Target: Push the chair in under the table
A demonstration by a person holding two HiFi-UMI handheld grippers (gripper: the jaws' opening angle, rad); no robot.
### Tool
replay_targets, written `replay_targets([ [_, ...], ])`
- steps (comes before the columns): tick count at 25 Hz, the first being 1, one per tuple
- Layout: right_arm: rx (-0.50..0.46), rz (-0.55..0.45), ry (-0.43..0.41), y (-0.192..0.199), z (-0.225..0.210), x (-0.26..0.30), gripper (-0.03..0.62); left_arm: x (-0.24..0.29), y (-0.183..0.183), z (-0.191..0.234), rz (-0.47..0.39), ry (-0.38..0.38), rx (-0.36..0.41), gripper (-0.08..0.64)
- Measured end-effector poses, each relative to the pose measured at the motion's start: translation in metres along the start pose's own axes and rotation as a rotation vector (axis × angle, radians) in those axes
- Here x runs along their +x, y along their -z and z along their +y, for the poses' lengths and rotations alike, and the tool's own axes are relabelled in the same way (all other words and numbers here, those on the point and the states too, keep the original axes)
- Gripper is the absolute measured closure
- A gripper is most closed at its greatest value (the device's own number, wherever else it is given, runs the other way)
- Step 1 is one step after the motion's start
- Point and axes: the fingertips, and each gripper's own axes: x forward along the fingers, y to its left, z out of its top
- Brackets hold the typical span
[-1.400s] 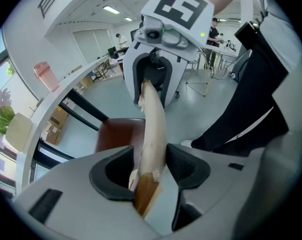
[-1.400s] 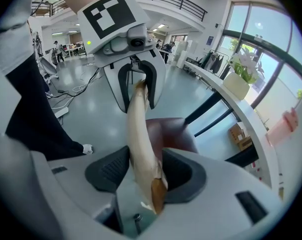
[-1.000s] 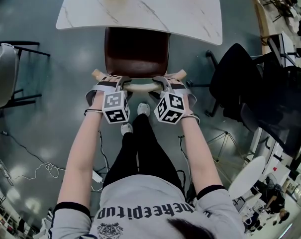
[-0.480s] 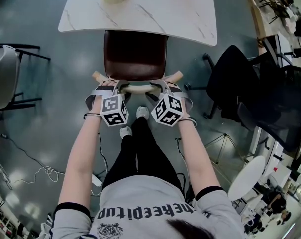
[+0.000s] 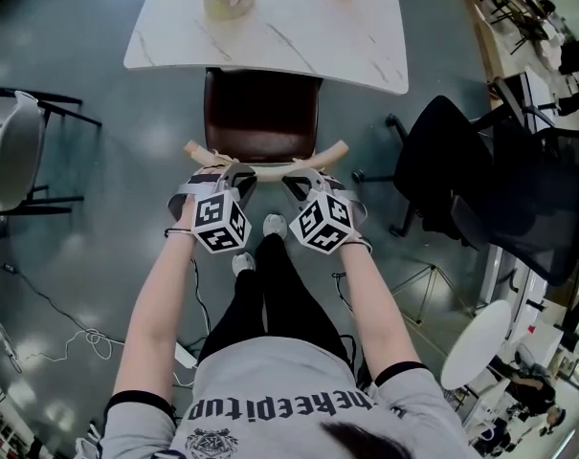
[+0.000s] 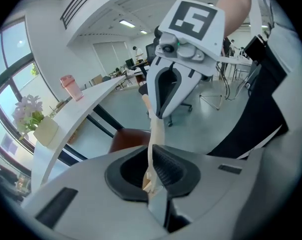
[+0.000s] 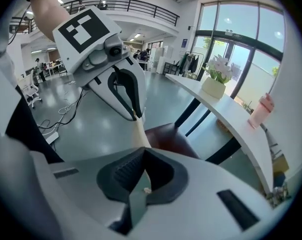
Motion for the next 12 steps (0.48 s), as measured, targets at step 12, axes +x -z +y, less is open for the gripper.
replay_targets([
  [12,0.205,-0.156,0.077,-0.042,0.003,-0.051,0.582,-0.057,-0.043,-0.002,-0.208,-0.059,-0.185,0.545],
])
